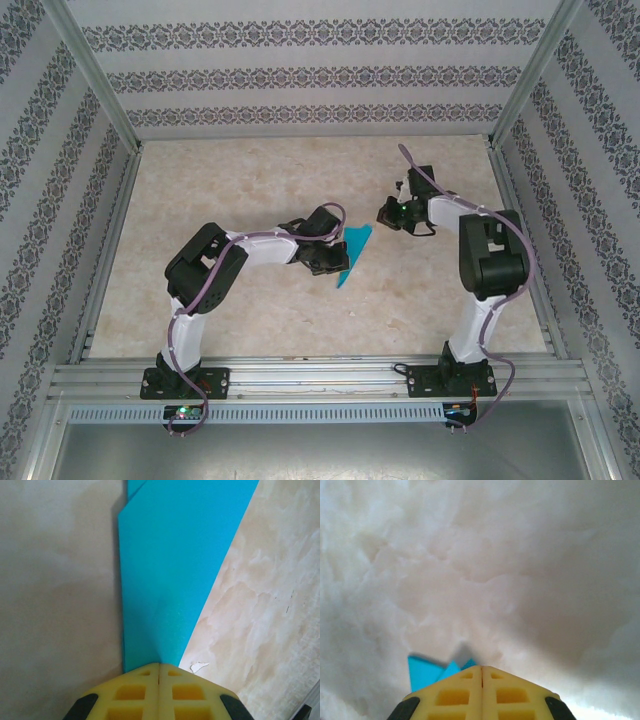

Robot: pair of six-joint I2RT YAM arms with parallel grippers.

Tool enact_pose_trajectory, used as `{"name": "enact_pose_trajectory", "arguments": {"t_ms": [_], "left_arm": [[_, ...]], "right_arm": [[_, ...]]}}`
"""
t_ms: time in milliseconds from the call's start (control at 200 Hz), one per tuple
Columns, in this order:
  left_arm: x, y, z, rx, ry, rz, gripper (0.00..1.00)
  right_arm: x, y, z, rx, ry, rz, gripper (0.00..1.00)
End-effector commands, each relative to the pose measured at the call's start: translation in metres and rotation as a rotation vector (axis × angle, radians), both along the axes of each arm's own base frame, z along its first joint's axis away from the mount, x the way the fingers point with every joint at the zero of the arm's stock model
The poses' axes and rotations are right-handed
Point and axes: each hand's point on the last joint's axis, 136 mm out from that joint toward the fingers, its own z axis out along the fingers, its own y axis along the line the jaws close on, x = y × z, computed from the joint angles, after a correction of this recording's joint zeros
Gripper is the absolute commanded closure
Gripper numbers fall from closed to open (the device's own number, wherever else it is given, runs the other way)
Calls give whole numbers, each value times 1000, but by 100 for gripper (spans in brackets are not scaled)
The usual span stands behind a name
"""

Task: Fold a paper plane with a square sheet of paper (fold left side to right side)
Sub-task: Fold the wing for the fifth time at the center of the table.

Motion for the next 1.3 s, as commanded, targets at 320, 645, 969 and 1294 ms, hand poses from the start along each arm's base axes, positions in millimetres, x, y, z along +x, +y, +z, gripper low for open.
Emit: {"name": "enact_pose_trajectory", "arguments": {"t_ms": [320,645,969,1294], "left_arm": [[-52,53,-72,197,192,119,100],[-51,51,-71,191,192,111,100],[-21,29,3,46,27,65,89],[-33,41,53,-80,8,64,85]], "right_arm": [[-78,80,10,114,68,162,94],[-77,85,-29,68,126,167,95],[-110,65,-75,-23,290,165,100],[-123,77,-76,29,295,187,100]]}}
